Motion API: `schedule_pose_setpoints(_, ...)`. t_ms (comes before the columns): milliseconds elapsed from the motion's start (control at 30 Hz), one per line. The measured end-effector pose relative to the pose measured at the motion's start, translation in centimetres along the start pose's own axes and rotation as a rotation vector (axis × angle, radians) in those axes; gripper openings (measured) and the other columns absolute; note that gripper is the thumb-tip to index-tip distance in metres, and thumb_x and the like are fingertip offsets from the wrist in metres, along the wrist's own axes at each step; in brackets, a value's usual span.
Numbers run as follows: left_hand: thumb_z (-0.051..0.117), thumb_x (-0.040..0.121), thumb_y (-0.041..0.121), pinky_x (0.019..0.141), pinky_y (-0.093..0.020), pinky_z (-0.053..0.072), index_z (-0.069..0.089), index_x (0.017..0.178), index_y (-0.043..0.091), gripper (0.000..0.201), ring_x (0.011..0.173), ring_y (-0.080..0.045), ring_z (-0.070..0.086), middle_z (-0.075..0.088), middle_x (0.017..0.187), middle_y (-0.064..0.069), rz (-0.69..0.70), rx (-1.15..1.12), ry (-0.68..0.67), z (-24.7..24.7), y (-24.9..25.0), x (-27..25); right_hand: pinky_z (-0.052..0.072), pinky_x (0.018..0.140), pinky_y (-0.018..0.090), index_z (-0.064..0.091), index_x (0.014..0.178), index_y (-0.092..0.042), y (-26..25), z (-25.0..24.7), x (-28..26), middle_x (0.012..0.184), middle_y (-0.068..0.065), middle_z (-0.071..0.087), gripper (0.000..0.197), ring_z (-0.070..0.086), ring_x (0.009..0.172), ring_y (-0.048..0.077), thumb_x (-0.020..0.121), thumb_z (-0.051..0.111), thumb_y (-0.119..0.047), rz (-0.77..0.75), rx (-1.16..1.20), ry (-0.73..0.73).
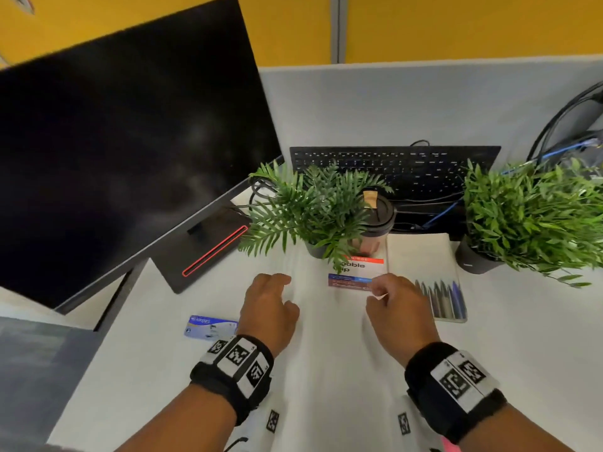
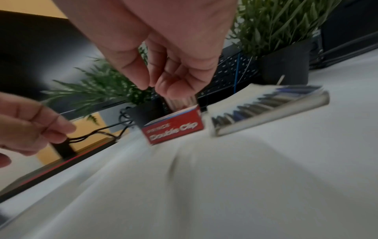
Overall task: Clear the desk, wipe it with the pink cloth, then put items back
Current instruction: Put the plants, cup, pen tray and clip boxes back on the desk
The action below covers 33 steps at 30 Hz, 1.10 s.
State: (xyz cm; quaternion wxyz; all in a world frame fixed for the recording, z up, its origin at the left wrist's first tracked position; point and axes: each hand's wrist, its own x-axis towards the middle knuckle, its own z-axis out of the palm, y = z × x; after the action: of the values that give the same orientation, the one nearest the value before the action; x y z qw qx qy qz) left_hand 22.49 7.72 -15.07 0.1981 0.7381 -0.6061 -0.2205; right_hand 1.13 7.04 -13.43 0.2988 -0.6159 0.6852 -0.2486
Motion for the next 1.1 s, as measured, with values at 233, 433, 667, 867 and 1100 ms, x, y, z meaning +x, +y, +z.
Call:
schedule_pose_setpoints(233, 0.069, 0.074, 0.011, 0.103, -0.036, 0.044, 0.060, 0.127, 0.022, 0.054, 0.114, -0.026, 0.055, 0.050, 0.128, -0.008, -0.262, 0.271, -0.087, -7.8, -12.8, -2.1, 0.044, 0.086, 0.013, 0.062, 0.115, -0.027, -4.2, 7.4, -5.3, 0.109, -0.009, 0.062, 0.027, 0.054, 0.091, 0.003, 0.089, 0.054, -0.023, -0.223, -0.043, -0.445)
schedule_pose_setpoints(433, 0.069, 0.081, 0.012, 0.083, -0.023, 0.043, 0.065, 0.125, 0.022, 0.046, 0.097, -0.024, 0.061, 0.063, 0.105, -0.008, -0.090, 0.198, -0.118, -6.4, -13.6, -2.7, 0.021, 0.117, 0.026, 0.033, 0.147, -0.022, -6.4, 10.5, -7.5, 0.155, -0.003, 0.026, 0.057, 0.026, 0.141, 0.017, 0.093, 0.049, -0.028, -0.312, -0.196, -0.617)
schedule_pose_setpoints(667, 0.062, 0.087, 0.017, 0.085, -0.017, 0.042, 0.057, 0.133, 0.023, 0.047, 0.096, -0.018, 0.058, 0.058, 0.109, -0.006, 0.093, 0.106, -0.208, 0.5, -6.5, -1.0, 0.027, 0.113, 0.029, 0.020, 0.151, -0.014, -3.6, 7.1, -7.2, 0.157, 0.002, 0.018, 0.068, 0.030, 0.135, 0.023, 0.091, 0.049, -0.025, -0.201, -0.365, -0.463)
schedule_pose_setpoints(867, 0.056, 0.091, 0.020, 0.100, -0.023, 0.042, 0.048, 0.142, 0.019, 0.051, 0.114, -0.021, 0.057, 0.055, 0.128, -0.007, 0.139, 0.089, -0.273, 3.9, -0.8, 1.0, 0.035, 0.110, 0.029, 0.023, 0.150, -0.010, -0.4, 3.9, -5.7, 0.152, 0.002, 0.026, 0.066, 0.036, 0.128, 0.024, 0.091, 0.050, -0.023, -0.115, -0.459, -0.369)
schedule_pose_setpoints(1100, 0.049, 0.086, 0.024, 0.105, -0.027, 0.043, 0.053, 0.137, 0.020, 0.051, 0.121, -0.021, 0.053, 0.047, 0.139, -0.004, 0.214, 0.102, -0.311, 5.8, 1.8, 0.2, 0.039, 0.108, 0.028, 0.029, 0.148, -0.012, 2.3, 2.1, -4.1, 0.152, -0.003, 0.025, 0.067, 0.040, 0.126, 0.022, 0.087, 0.055, -0.024, -0.076, -0.439, -0.304)
